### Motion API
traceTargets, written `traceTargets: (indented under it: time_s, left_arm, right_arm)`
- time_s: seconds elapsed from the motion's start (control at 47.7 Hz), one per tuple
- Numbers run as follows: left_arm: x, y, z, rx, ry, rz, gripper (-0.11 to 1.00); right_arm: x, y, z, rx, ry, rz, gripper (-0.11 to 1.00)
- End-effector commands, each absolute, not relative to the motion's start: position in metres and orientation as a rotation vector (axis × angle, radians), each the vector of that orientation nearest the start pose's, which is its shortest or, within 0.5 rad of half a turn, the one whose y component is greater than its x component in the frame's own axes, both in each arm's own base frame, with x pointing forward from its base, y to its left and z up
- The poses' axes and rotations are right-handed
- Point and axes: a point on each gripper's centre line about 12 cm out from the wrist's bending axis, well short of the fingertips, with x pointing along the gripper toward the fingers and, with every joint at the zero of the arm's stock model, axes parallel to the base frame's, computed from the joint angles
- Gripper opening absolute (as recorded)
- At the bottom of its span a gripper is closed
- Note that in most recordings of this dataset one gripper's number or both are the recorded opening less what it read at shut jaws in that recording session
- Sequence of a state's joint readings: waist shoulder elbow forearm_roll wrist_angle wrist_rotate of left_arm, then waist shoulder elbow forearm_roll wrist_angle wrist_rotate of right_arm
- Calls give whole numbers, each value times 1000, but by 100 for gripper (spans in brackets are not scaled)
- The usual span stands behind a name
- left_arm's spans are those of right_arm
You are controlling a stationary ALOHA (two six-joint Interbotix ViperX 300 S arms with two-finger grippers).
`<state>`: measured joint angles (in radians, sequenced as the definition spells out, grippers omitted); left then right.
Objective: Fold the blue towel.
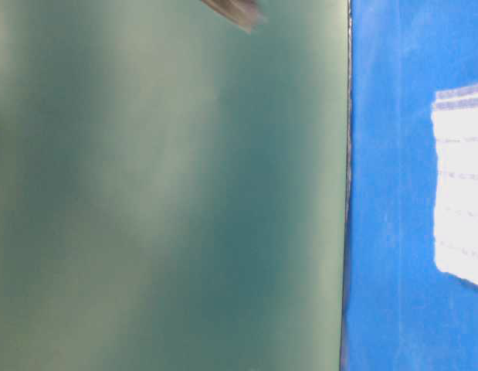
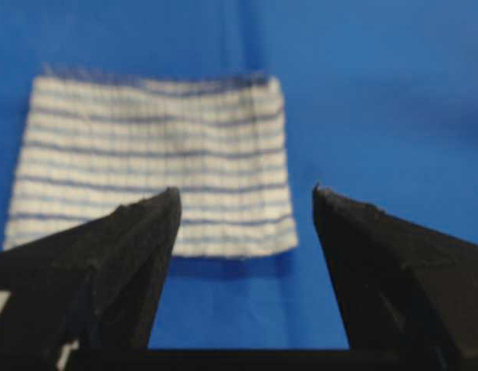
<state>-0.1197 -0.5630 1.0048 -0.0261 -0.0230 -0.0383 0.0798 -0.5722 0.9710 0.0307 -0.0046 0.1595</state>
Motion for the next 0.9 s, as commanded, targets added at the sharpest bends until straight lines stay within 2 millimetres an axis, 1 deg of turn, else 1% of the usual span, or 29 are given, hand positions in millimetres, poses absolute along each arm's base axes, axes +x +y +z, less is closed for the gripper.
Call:
traceTargets:
  time_s: [0.0, 0.084, 0.189, 0.272, 0.398, 0.503, 0.608, 0.734, 0.88]
  left_arm:
    - [245, -31, 259, -40, 315, -113, 62]
    - [225, -28, 267, -32, 254, -117, 62]
    - [201, -25, 271, 9, 202, -122, 62]
    - [186, -22, 270, 24, 174, -121, 62]
    - [167, -19, 266, 35, 133, -116, 62]
    - [156, -15, 255, 37, 132, -100, 62]
    - [150, -11, 242, 36, 148, -78, 62]
    - [147, -7, 227, 31, 168, -50, 62]
    - [147, -4, 221, 30, 174, -30, 62]
  right_arm:
    - [258, 21, 267, 154, 325, 55, 56]
    - [240, 19, 274, 120, 284, 59, 56]
    - [221, 13, 273, 79, 252, 48, 56]
    - [205, 8, 269, 63, 226, 28, 56]
    - [188, 0, 256, 62, 210, -7, 56]
    - [178, -4, 242, 65, 220, -30, 56]
    - [172, -7, 228, 68, 227, -46, 56]
    - [168, -7, 214, 71, 227, -49, 56]
    - [166, -9, 204, 77, 236, -58, 55]
